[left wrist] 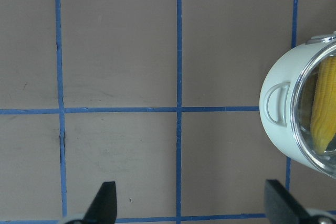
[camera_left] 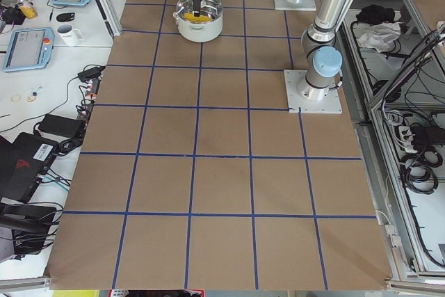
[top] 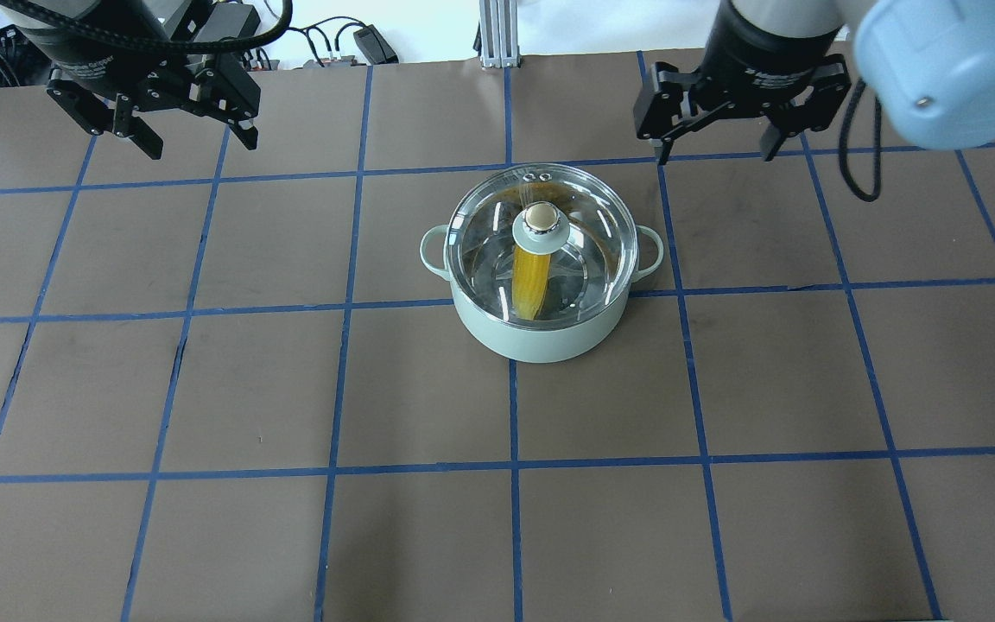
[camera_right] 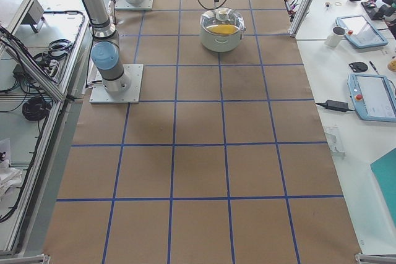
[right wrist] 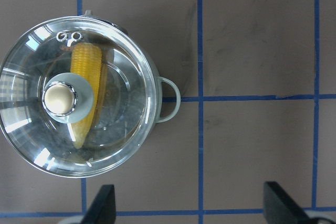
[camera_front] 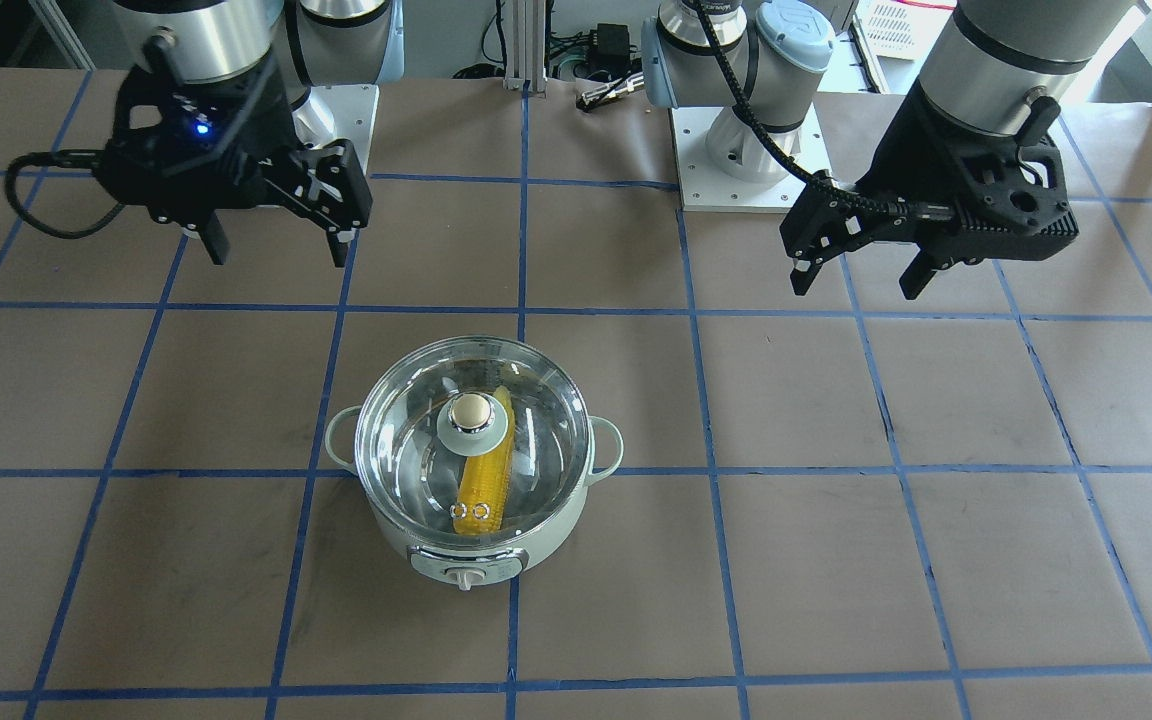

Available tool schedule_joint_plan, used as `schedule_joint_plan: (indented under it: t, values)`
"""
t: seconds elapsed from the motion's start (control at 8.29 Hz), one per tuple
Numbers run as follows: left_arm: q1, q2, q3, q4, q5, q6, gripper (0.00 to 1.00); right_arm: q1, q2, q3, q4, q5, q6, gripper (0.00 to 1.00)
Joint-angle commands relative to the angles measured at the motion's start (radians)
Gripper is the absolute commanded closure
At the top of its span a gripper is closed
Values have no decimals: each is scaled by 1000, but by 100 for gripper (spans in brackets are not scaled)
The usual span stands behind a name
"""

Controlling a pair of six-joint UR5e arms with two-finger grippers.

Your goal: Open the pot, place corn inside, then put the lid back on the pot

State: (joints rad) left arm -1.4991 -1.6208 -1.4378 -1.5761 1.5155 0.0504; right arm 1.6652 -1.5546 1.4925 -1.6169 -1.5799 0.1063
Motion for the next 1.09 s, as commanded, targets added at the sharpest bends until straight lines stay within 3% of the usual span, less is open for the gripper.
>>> schedule_joint_plan:
  t: [0.0,0.97]
  values:
    - [0,1,0,1,0,-1,0,-84,-35,5,55,24,-112,0]
    - [-1,-2,0,-1,0,2,0,-84,-35,9,77,14,-114,0]
